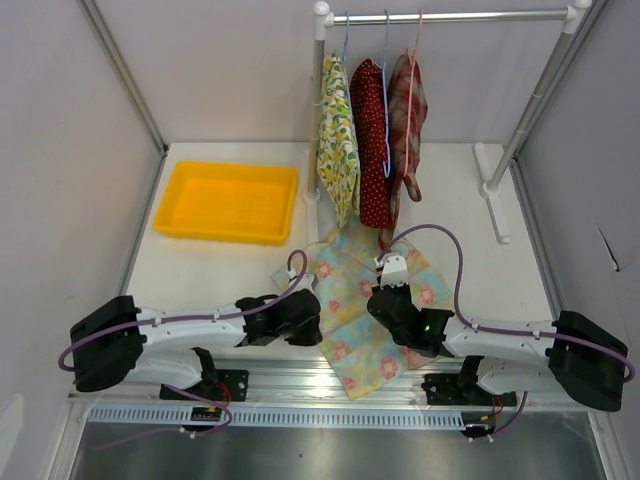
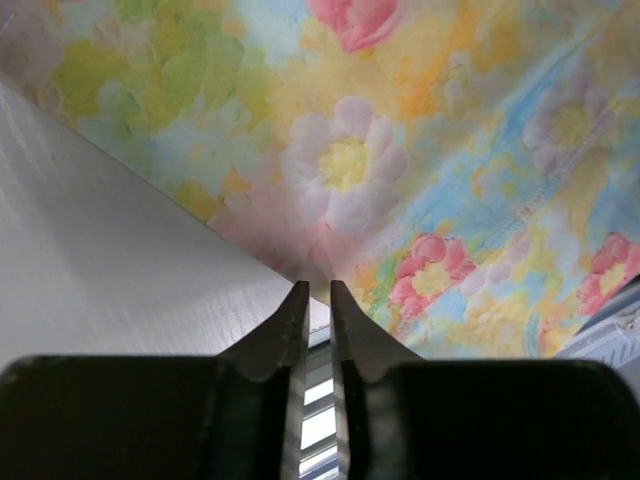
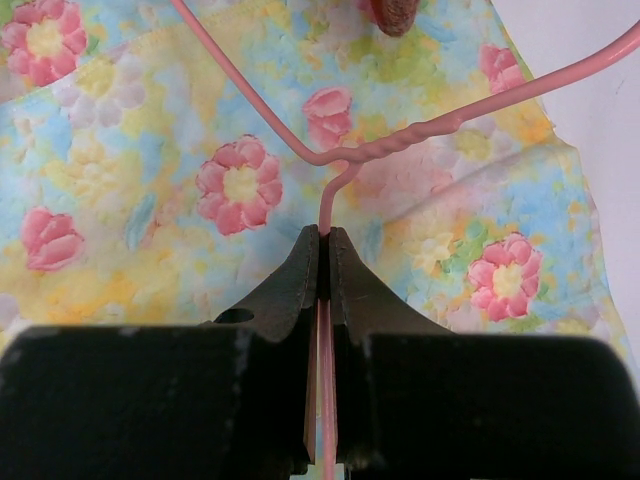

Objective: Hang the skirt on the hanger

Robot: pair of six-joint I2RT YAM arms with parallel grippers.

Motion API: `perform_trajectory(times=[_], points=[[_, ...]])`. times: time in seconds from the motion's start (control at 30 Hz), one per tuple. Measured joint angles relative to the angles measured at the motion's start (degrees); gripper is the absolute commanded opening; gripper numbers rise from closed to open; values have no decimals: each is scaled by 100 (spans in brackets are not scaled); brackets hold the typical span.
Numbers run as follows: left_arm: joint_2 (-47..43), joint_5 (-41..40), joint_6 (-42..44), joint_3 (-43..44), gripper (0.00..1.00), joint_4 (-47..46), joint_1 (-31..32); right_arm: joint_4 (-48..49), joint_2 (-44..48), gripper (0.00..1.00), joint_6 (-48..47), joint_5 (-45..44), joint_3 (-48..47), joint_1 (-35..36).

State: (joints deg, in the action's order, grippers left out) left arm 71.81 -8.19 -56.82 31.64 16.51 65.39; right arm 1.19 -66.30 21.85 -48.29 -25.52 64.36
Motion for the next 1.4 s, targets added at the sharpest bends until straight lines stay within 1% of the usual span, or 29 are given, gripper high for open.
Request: perform_trajectory(times=[0.07,0.1,0.23,0.33,0.43,0.47,0.57,0.73,0.9,1.03,1.2,1.3,1.33,1.4], points=[[-144,7,46,48,36,-9,28,9,-9,0,0,-31,0,7],[-210,11,50,74,38,-31,46,17,-13,0,0,-35,0,9],[-387,98,96,192,40,-323,166,28,-68,0,-11,-61,-35,9],[-122,192,96,267,37,-625,282,42,-79,0,-52,-76,-37,9],[455,304,72,330,27,-901,483,72,-83,0,-118,-90,-37,9],[643,356,66,332,21,-964,527,85,-83,0,-142,-94,-37,11],[1058,444,-26,326,15,-990,586,101,-83,0,-227,-105,-37,15],[997,439,-192,184,11,-1119,525,129,-74,0,-367,-192,-37,26],[671,428,-229,-63,11,-1012,393,190,-48,0,-533,-284,-37,22],[498,431,-227,-197,15,-990,317,214,-26,0,-704,-313,-46,-50],[492,437,-199,-181,19,-994,310,142,153,0,-737,-319,-101,-59],[476,422,-114,-76,25,-868,310,-55,341,0,-765,-354,-223,157],[424,402,-79,-22,30,-789,310,-92,411,0,-793,-350,-256,221],[223,337,31,142,34,-514,310,-221,621,0,-848,-337,-350,363]])
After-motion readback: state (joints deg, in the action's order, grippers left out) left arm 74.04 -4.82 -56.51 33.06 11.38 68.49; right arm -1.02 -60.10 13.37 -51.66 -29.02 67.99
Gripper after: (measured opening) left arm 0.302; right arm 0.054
